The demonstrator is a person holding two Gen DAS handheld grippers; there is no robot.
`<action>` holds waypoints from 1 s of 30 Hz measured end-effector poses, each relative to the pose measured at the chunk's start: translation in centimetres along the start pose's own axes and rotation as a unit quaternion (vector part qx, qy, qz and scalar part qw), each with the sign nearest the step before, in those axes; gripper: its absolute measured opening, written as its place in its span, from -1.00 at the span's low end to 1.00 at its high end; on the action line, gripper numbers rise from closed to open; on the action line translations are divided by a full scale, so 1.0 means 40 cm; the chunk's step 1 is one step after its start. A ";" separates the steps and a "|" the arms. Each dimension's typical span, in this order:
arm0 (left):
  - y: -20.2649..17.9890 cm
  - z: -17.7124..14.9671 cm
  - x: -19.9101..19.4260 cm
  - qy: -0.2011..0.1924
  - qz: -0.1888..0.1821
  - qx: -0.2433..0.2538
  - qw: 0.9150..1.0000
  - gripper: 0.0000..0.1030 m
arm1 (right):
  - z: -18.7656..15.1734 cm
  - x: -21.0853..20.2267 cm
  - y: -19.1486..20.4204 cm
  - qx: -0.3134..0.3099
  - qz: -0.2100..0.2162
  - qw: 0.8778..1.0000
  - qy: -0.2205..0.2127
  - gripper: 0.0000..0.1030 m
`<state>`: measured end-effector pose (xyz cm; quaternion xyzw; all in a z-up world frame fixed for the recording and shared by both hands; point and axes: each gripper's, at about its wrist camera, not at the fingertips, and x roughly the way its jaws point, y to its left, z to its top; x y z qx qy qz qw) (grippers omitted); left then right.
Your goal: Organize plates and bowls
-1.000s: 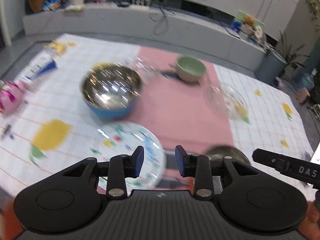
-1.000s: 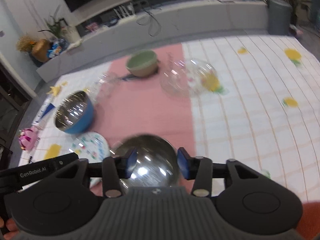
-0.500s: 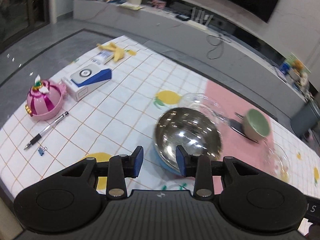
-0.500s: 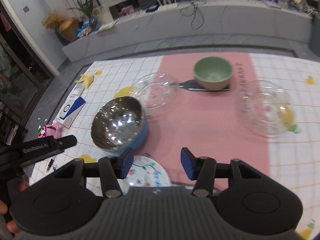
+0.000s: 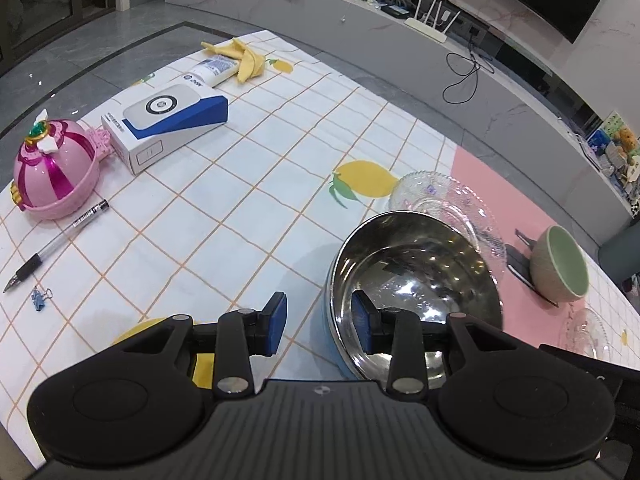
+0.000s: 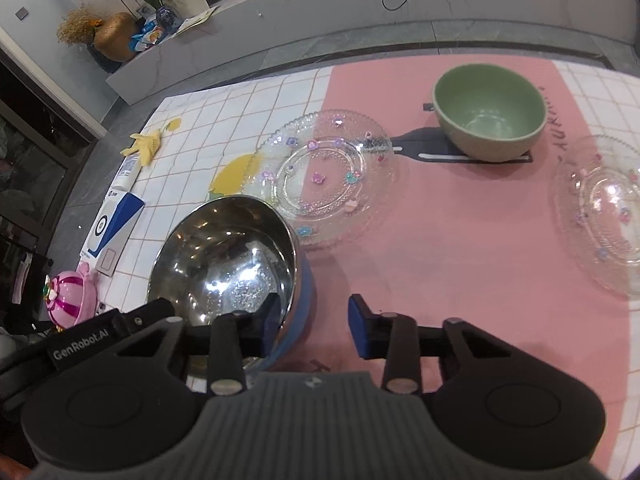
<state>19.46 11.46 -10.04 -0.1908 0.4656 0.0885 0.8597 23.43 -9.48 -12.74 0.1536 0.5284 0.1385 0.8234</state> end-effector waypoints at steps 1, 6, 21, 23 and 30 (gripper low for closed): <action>0.000 0.000 0.005 0.001 0.000 0.000 1.000 -0.21 | 0.001 0.005 0.001 0.001 0.003 1.000 0.000 -0.45; 0.000 -0.003 0.021 0.005 0.001 0.002 1.000 -0.51 | 0.003 0.011 0.006 0.002 0.016 1.000 -0.001 -0.74; -0.010 -0.010 -0.028 -0.003 -0.028 0.004 1.000 -0.81 | -0.003 -0.034 0.026 -0.013 0.011 1.000 -0.017 -0.80; -0.017 -0.015 -0.056 -0.005 -0.032 0.006 0.999 -0.81 | -0.008 -0.065 0.029 -0.016 0.011 1.000 -0.023 -0.80; -0.054 -0.069 -0.193 -0.013 -0.047 0.019 0.999 -0.80 | -0.060 -0.217 0.009 -0.002 0.020 0.999 -0.050 -0.80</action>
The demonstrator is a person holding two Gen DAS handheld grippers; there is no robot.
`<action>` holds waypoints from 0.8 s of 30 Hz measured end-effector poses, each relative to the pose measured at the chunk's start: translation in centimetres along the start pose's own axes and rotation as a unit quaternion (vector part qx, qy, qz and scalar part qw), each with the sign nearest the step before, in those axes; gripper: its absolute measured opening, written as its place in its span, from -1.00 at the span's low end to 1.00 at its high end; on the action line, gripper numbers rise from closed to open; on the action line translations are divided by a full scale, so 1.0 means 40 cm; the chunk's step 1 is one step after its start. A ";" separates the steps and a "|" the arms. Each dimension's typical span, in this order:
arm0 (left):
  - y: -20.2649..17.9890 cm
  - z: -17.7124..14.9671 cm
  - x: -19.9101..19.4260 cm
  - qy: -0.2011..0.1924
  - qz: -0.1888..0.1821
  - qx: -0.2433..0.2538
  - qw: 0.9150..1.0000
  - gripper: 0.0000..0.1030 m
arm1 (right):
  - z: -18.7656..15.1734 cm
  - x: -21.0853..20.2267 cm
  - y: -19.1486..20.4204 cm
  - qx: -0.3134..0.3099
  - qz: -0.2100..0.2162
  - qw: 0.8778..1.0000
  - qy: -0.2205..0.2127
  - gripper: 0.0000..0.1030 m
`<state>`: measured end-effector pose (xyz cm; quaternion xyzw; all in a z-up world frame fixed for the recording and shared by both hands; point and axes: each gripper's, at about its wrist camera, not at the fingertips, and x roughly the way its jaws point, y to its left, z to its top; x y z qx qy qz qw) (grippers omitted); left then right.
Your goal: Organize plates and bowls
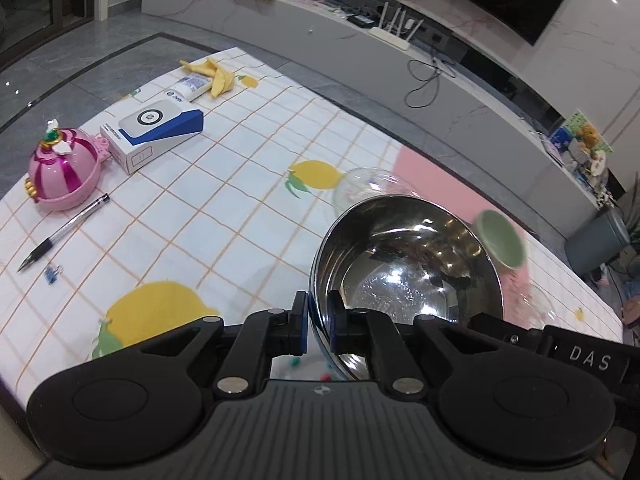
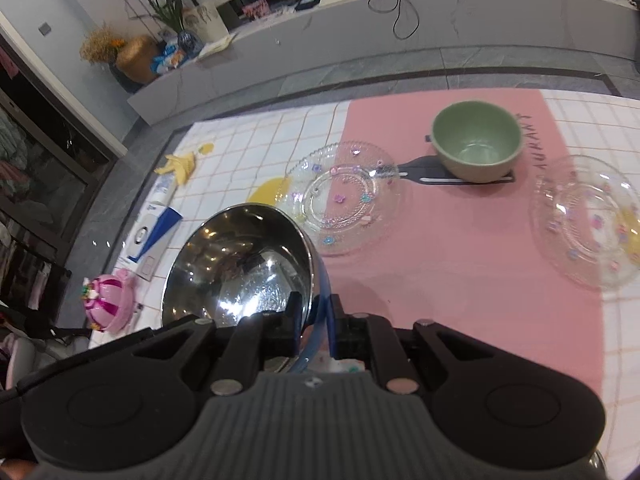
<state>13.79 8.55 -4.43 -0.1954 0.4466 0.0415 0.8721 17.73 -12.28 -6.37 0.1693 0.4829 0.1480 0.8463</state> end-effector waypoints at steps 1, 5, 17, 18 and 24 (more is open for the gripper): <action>-0.008 -0.008 -0.021 -0.001 -0.003 0.004 1.000 -0.80 | -0.008 -0.026 -0.005 0.005 0.001 1.000 -0.005 -0.80; -0.045 -0.048 -0.106 -0.010 -0.023 0.018 1.000 -0.79 | -0.047 -0.137 -0.024 0.015 0.005 0.999 -0.028 -0.80; -0.163 -0.172 -0.234 0.000 -0.094 0.059 0.994 -0.77 | -0.191 -0.410 -0.146 0.057 0.001 0.995 -0.083 -0.80; -0.173 -0.183 -0.232 0.005 -0.098 0.063 0.993 -0.77 | -0.203 -0.423 -0.161 0.063 -0.001 0.994 -0.084 -0.80; -0.216 -0.251 -0.179 0.047 -0.104 0.077 0.990 -0.77 | -0.269 -0.441 -0.246 0.104 -0.026 0.991 -0.075 -0.80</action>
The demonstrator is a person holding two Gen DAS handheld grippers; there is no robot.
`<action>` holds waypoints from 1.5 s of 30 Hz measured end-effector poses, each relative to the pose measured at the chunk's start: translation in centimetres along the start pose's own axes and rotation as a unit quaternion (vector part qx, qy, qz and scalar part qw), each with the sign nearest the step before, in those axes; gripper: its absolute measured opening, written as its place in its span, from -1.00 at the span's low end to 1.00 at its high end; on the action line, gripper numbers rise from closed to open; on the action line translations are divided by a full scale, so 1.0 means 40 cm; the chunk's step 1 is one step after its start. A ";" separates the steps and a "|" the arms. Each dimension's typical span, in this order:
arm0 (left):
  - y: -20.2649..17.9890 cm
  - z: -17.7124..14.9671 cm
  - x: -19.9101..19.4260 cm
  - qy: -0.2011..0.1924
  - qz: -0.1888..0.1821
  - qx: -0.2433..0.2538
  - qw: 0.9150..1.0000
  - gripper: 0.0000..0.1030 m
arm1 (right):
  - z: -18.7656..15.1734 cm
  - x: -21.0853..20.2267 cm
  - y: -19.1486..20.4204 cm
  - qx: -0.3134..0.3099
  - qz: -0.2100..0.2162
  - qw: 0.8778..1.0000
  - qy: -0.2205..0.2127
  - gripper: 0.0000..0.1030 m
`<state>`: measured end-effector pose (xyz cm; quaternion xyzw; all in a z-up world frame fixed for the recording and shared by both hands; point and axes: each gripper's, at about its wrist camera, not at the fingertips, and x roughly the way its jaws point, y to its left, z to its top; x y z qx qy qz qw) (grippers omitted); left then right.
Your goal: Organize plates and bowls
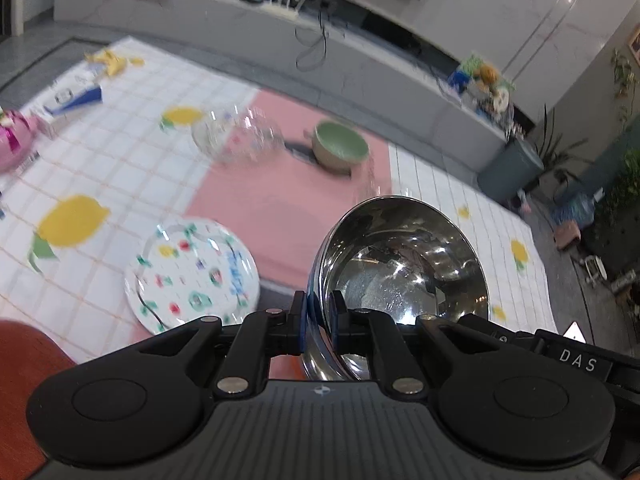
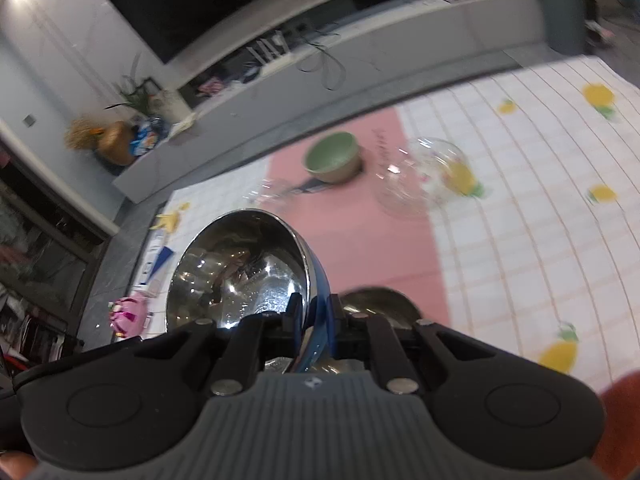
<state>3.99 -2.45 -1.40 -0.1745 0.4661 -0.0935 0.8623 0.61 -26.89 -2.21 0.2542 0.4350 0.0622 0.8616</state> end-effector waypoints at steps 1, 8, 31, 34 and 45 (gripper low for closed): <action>-0.001 -0.008 0.013 0.009 -0.001 -0.001 1.000 -0.77 | -0.008 0.002 -0.014 0.006 -0.006 1.000 0.003 -0.80; -0.015 -0.040 0.075 0.048 0.007 0.007 0.999 -0.77 | -0.035 0.038 -0.091 0.033 -0.030 0.999 0.025 -0.81; -0.025 -0.045 0.149 0.095 0.036 0.009 0.995 -0.77 | -0.037 0.099 -0.127 0.038 -0.050 0.997 0.054 -0.83; -0.022 -0.046 0.155 0.099 0.043 0.009 0.994 -0.76 | -0.036 0.105 -0.127 0.038 -0.049 0.996 0.056 -0.84; -0.029 -0.043 0.163 0.098 0.051 0.029 0.993 -0.75 | -0.035 0.114 -0.128 0.040 -0.056 0.996 0.062 -0.91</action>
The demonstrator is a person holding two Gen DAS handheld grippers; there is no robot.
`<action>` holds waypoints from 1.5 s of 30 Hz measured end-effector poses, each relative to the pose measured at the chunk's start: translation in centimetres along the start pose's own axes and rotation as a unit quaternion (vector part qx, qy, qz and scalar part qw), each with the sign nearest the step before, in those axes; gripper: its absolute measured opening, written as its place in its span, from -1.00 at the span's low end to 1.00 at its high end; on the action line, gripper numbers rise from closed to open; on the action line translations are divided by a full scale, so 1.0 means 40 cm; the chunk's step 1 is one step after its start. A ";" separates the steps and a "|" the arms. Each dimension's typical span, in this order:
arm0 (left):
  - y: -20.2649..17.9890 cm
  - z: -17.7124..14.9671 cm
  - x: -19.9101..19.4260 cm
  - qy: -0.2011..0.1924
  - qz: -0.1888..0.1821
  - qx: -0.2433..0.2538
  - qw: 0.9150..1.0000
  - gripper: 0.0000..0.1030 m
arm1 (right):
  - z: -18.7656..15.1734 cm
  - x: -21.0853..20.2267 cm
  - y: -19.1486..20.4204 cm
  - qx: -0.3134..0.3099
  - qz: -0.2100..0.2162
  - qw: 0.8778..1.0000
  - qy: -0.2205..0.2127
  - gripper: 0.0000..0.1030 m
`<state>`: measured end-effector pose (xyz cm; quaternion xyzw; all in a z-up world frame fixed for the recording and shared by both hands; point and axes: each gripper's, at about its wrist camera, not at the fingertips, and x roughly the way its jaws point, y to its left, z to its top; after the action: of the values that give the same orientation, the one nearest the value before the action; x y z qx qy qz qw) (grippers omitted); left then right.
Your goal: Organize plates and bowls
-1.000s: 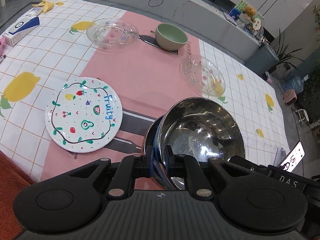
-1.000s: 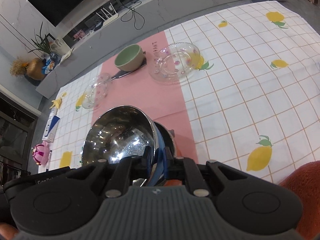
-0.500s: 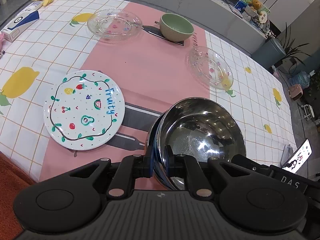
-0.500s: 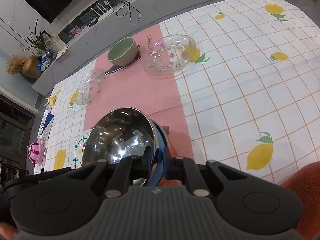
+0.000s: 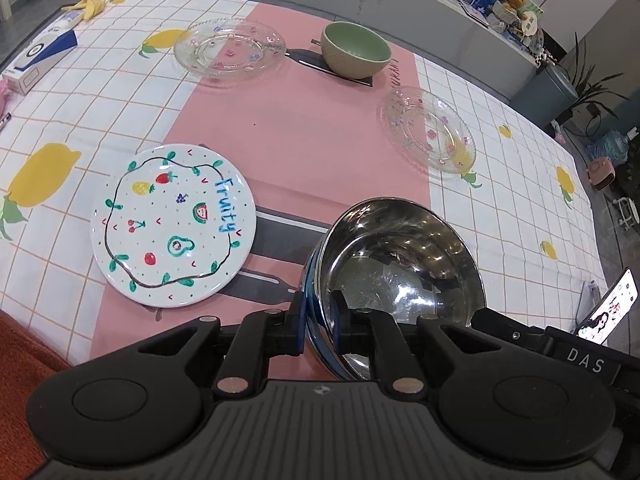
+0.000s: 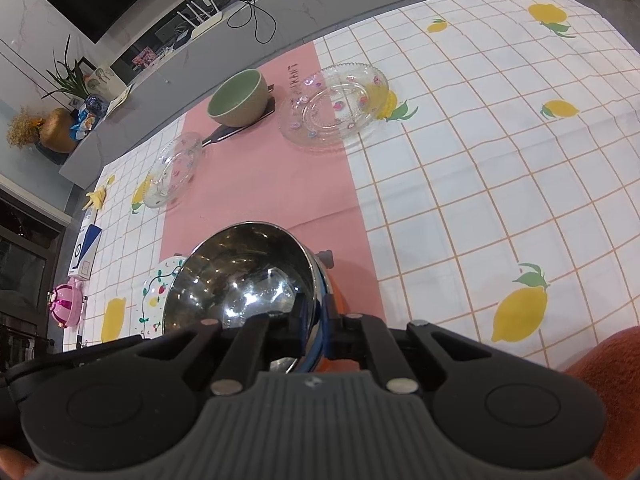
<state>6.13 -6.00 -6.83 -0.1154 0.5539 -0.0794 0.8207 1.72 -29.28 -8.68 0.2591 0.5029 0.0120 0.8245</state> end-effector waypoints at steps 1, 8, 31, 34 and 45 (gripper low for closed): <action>-0.002 0.000 0.001 0.000 0.002 0.004 1.000 -0.75 | 0.000 0.000 0.000 0.001 0.000 1.000 0.000 -0.91; -0.018 0.005 -0.025 -0.024 0.017 0.046 0.998 -0.63 | 0.001 -0.006 -0.003 0.006 -0.001 1.000 -0.003 -0.88; 0.020 0.042 -0.076 -0.057 -0.004 0.033 0.998 -0.73 | 0.009 -0.023 0.000 0.011 0.008 1.000 -0.008 -0.79; 0.016 0.064 -0.103 -0.077 -0.009 0.038 0.996 -0.66 | 0.026 -0.040 0.021 -0.002 0.005 1.000 -0.024 -0.64; 0.009 0.159 -0.114 -0.123 -0.027 0.055 0.991 -0.25 | 0.131 -0.028 0.130 -0.080 0.001 0.995 -0.057 -0.39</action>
<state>10.34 -3.81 -0.58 -0.0944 0.4402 -0.1171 0.8852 6.78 -27.28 -3.61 0.1932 0.4523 0.0381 0.8699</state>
